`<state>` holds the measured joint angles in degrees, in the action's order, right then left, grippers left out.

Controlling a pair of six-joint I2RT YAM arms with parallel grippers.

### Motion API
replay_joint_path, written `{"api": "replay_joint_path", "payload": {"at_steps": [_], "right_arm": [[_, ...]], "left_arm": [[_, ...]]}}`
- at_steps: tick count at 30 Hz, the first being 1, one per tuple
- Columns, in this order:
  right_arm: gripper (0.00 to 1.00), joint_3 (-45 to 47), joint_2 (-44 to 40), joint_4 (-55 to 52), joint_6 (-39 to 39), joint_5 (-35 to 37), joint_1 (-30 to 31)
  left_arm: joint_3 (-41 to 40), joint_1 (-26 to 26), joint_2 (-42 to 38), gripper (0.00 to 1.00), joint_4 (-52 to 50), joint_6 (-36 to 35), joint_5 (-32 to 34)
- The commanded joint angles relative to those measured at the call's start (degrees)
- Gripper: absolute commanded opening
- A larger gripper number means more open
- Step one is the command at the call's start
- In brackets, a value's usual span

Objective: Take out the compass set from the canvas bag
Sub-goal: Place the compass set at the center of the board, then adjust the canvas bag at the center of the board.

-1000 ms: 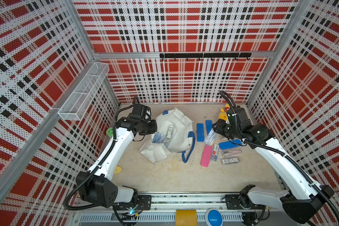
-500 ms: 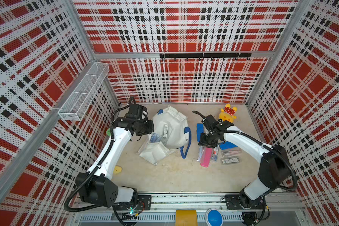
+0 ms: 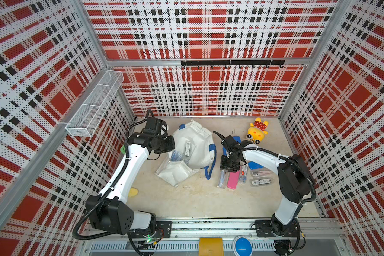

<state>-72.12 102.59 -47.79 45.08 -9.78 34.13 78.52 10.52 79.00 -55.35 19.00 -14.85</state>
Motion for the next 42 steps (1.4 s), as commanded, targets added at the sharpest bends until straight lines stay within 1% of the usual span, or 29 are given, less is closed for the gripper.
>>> {"api": "replay_joint_path", "payload": {"at_steps": [1,4,7,10,14,19,23,26,30,31,35,39,41,42], "right_arm": [[0.29,0.44,0.39,0.68,1.45,2.03,0.17],[0.36,-0.3,0.72,-0.5,1.49,3.49,0.17],[0.5,-0.39,-0.29,-0.79,1.63,4.19,0.05],[0.57,-0.36,-2.51,-0.97,1.72,4.93,0.05],[0.61,0.21,-6.98,-1.58,2.35,6.04,0.04],[0.63,0.75,-14.81,-1.91,2.77,7.3,0.04],[0.66,1.75,-22.59,1.8,1.54,7.96,1.16],[0.68,1.26,-25.15,5.16,0.54,5.39,2.16],[0.68,-0.69,-23.05,7.1,-0.02,1.47,3.34],[0.67,-1.08,-22.12,7.18,0.01,1.04,3.55],[0.68,-1.52,-18.52,9.12,-0.12,-0.36,3.62],[0.68,-3.88,-12.9,11.51,-1.2,-3.06,3.61],[0.63,-5.63,-9.68,10.96,-1.34,-4.13,3.66],[0.58,-6.35,-8.06,10.76,-1.4,-4.46,3.65]], "left_arm": [[0.75,0.27,-1.92,0.0,-0.15,-0.2,-1.41],[0.97,0.76,-1.66,0.0,-0.16,-0.02,-1.36],[1.37,1.53,-1.36,0.0,-0.13,0.28,-1.13],[1.85,2.33,-0.98,0.0,-0.07,0.59,-1.17],[2.73,3.65,-0.33,0.0,-0.19,0.57,-0.79],[3.74,5.01,0.53,0.0,-0.03,0.91,-0.1],[4.62,6.06,1.22,0.0,-0.1,1.09,0.37],[5.23,6.44,1.72,0.0,-0.07,1.12,0.65],[5.85,6.39,2.28,0.0,-0.09,1.2,0.88],[5.94,8.18,2.3,0.0,-0.03,1.29,0.87],[5.88,8.59,2.31,0.0,-0.02,1.38,1.13],[5.38,8.88,1.99,0.0,-0.02,1.73,1.38],[5.16,8.97,1.82,0.0,-0.03,1.8,1.49],[5.23,9.07,1.8,0.0,-0.08,1.91,1.6]]}}
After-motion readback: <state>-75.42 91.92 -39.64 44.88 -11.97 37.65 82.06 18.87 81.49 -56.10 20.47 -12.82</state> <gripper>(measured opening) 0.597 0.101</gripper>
